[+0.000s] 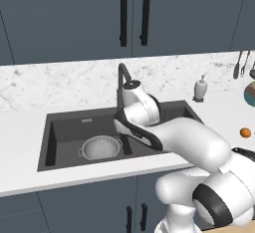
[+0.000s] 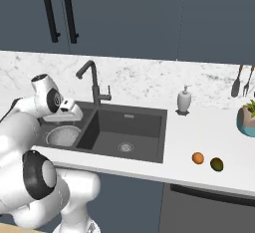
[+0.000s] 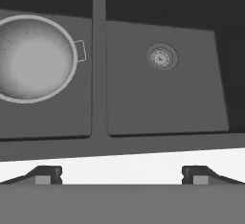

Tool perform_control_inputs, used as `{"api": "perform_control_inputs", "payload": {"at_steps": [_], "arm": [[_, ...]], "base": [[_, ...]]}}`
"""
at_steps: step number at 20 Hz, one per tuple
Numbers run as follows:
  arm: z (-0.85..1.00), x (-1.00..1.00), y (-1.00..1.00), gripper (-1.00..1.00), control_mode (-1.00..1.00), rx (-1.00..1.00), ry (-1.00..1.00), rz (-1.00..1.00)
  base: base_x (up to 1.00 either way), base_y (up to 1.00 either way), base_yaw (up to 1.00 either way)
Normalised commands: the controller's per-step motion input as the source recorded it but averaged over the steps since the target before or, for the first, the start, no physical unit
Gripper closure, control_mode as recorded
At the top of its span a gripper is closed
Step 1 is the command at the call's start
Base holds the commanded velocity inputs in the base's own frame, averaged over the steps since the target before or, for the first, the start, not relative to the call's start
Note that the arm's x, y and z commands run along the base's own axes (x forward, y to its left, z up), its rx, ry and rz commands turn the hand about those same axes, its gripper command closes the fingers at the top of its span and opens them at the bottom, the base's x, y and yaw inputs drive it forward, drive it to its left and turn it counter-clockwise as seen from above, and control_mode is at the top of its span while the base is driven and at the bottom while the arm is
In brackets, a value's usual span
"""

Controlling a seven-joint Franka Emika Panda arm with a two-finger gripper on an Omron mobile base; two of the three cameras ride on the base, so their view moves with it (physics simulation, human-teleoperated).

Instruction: Put the colander in the sink, put the mango, tangerine in the colander, and turn on the sink faucet and pour water over the colander.

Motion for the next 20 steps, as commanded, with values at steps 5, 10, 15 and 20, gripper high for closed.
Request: {"api": "perform_control_inputs", "payload": {"at_steps": [5, 10, 15, 20], "arm": [[0.00, 0.00, -1.00, -1.00, -1.00, -0.07, 0.00, -0.18], [0.00, 0.00, -1.00, -1.00, -1.00, -0.07, 0.00, -0.11], [0.00, 0.00, -1.00, -1.00, -1.00, -0.03, 0.04, -0.06], [0.00, 0.02, -1.00, -1.00, -1.00, 0.00, 0.16, -0.08]], "base": [[0.00, 0.00, 0.00], [0.00, 0.00, 0.00], [0.00, 0.00, 0.00], [0.00, 0.00, 0.00]]}}
